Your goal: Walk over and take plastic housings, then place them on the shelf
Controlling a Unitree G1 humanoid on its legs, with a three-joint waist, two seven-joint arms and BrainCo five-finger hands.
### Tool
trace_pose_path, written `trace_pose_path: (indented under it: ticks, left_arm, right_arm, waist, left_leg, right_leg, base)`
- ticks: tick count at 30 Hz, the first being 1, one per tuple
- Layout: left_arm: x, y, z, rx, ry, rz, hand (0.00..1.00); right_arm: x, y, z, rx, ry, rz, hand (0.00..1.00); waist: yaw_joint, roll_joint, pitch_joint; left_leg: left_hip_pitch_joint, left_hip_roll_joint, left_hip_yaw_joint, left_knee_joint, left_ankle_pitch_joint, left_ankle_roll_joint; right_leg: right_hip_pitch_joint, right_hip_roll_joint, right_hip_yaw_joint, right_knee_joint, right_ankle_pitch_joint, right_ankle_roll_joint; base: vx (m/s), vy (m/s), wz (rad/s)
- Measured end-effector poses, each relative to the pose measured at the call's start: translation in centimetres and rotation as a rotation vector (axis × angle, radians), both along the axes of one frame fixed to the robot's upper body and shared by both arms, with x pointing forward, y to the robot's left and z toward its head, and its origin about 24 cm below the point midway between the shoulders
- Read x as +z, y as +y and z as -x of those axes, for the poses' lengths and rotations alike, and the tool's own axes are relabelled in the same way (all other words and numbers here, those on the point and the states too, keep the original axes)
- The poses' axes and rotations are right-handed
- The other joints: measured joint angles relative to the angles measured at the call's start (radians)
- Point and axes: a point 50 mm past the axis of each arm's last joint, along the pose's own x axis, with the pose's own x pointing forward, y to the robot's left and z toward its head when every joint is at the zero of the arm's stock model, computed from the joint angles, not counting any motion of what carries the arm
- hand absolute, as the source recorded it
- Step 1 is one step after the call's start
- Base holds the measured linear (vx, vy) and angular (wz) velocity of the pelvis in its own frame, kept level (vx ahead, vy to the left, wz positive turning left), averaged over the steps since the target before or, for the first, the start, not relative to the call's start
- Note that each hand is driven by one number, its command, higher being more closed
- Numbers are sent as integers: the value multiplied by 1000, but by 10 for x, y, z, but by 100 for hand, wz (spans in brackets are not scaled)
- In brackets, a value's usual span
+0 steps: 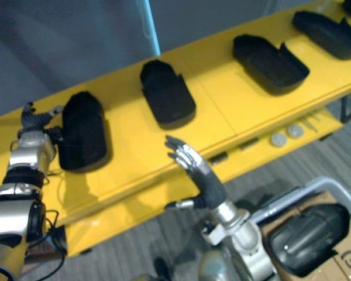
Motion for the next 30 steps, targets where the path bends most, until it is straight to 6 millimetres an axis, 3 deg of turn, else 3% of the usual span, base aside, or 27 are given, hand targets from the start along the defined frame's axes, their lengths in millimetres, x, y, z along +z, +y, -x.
trace_pose_path:
  ticks: [3, 7, 9, 12, 14, 15, 17, 19, 20, 22, 25, 29, 30]
  left_arm:
    - [6, -2, -1, -19, -58, -21, 0]
    - [26, -14, 7, -101, -272, -46, 0]
    - [33, -21, 21, -145, -392, -63, 0]
    - [31, -34, 54, -180, -585, -10, 0]
    - [14, -37, 81, -159, -626, 27, 0]
    - [-14, -36, 111, -93, -603, 79, 0]
    - [-36, -35, 130, -36, -555, 107, 0]
    - [-79, -26, 169, 110, -421, 153, 0]
    - [-92, -24, 182, 157, -373, 168, 0]
    - [-114, -22, 205, 211, -271, 191, 0]
    - [-152, -25, 234, 276, -115, 252, 0]
    - [-210, -33, 273, 311, 154, 323, 0]
    - [-216, -33, 277, 313, 182, 330, 0]
  right_arm:
    - [-1, 4, -4, -29, -18, 13, 0]
    - [-9, 4, -12, -76, 13, 23, 0]
    - [-15, 6, -15, -88, 39, 29, 0]
    - [-22, 9, -21, -103, 57, 56, 0]
    - [-20, 11, -26, -106, 37, 71, 0]
    - [-18, 12, -31, -120, 28, 69, 0]
    - [-19, 11, -35, -141, 34, 65, 0]
    - [-20, 15, -43, -150, 38, 66, 0]
    - [-17, 18, -45, -150, 26, 63, 0]
    - [-13, 22, -50, -146, 20, 62, 0]
    - [-12, 27, -60, -131, 36, 85, 0]
    - [-32, 23, -71, -153, 147, 154, 0]
    - [-34, 22, -71, -151, 160, 169, 0]
  waist:
    - [15, -11, -8]
    - [51, -14, -66]
    - [66, -10, -101]
    - [112, -5, -143]
    - [147, -7, -158]
    - [183, -15, -183]
    - [209, -27, -194]
    - [268, -51, -209]
    - [281, -58, -213]
    - [308, -67, -218]
    - [322, -88, -232]
    - [354, -101, -234]
    - [356, -101, -232]
  left_leg:
    - [15, 2, -19, 1, 0, 0]
    - [15, 5, -46, -2, 4, -4]
    - [14, 4, -67, -20, 17, -5]
    - [13, 3, -109, -50, 40, -7]
    - [5, 2, -137, -50, 46, -7]
    - [-14, -1, -182, -50, 53, -7]
    - [-19, -1, -208, -50, 57, -9]
    - [-21, -3, -244, -51, 59, -13]
    - [-23, -3, -248, -52, 59, -16]
    - [-29, -6, -262, -55, 59, -17]
    - [-56, -13, -288, -56, 68, -16]
    - [-58, -19, -303, -56, 71, -18]
    - [-58, -19, -303, -56, 71, -18]
  right_leg:
    - [28, 0, -20, -1, -3, -4]
    - [44, -1, -57, -9, -10, -12]
    - [49, -1, -79, -2, -15, -12]
    - [59, -2, -129, -1, -17, -11]
    - [71, -5, -163, -1, -24, -9]
    - [79, -9, -208, -1, -34, -7]
    - [89, -10, -235, -1, -39, -7]
    - [108, -12, -275, -2, -54, -6]
    - [117, -14, -290, -3, -63, -5]
    - [124, -18, -312, -4, -71, -6]
    - [125, -26, -355, -1, -76, -2]
    - [137, -33, -379, -1, -85, 6]
    - [137, -33, -381, -1, -86, 6]
  base:
    - [-87, -15, 15]
    - [-86, -26, 21]
    - [-17, -23, 31]
    - [4, -22, 38]
    - [-21, -12, 58]
    - [-18, -18, 71]
    - [-4, -18, 60]
    - [-22, -17, 52]
    - [-28, -9, 44]
    - [-23, -2, 40]
    - [-11, 4, 39]
    - [8, 7, 20]
    - [0, 0, 0]
